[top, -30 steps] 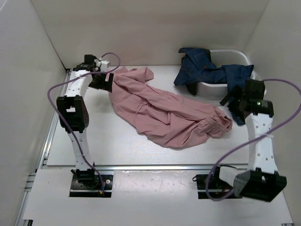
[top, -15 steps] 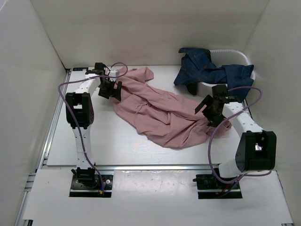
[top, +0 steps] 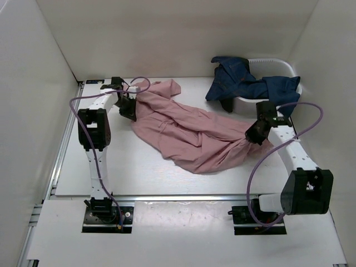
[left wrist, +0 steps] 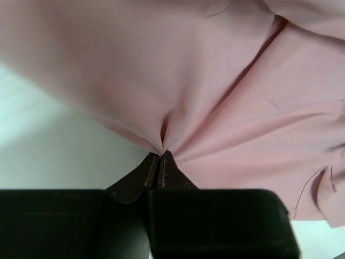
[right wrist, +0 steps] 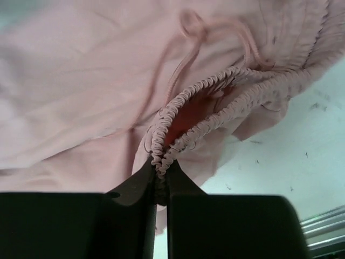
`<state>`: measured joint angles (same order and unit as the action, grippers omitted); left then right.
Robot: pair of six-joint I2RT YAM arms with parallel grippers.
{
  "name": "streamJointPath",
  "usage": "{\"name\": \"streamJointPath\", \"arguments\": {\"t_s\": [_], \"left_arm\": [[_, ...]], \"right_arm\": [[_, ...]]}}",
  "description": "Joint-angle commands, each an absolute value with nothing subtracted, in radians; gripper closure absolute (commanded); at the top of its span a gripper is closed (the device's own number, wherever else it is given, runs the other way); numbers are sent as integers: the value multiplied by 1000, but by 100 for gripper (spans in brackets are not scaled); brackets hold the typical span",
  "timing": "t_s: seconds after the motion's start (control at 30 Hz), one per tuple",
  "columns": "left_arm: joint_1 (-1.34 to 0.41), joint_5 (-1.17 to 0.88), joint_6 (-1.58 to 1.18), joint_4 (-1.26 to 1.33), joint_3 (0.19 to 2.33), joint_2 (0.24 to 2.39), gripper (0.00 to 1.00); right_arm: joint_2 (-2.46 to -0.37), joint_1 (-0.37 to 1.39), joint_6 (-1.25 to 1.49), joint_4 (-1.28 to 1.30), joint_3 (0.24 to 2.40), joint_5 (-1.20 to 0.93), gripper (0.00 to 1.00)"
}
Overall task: Fold and stack the trousers
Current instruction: Flatten the trousers out
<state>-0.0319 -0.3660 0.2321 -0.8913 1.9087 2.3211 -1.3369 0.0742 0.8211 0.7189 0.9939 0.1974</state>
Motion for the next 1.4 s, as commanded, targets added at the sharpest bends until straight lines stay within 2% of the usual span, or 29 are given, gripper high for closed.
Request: {"name": "streamJointPath", "arguments": {"t_s": [0.0,0.1,0.2,0.4,0.43,0.5,0.6,0.77,0.87,1.0,1.13,1.23,1.37], "left_arm": [[55,-300,284,-911,1908,2140,86],[219,-237,368,-939,1908,2005,86],[265,-119,481,-1037,1944,1912,86],[255,98,589,-1201,1835,1793,86],[255,116,589,-1201,1788,1780,82],[255,117,589,-1201,1746,1779,78],[245,29,589,-1201,1703,1779,76],[245,-34,568,-1248,1553,1781,59],[282,-66,591,-1316,1450,1723,41],[377,-9,623,-1316,1306,1554,22],[521,3,646,-1205,1208,1531,14],[604,89,608,-1056,1102,1575,14],[630,92,577,-941,1101,1678,10]], "right_arm": [[-1252,72,738,718,1172,241,100],[-1200,49,680,746,1319,195,100],[-1190,8,657,802,1411,106,100],[-1115,-2,657,853,1353,46,100],[-1106,-12,666,853,1318,46,100],[-1097,-12,666,841,1278,46,100],[-1088,-21,653,830,1204,28,100],[-1088,-34,644,815,1106,34,100],[-1077,-93,617,857,1097,89,100],[-1054,-219,566,928,1097,75,100],[-1022,-261,566,937,1023,21,100],[-977,-271,589,870,898,11,100],[-965,-311,589,789,802,-49,100]]}}
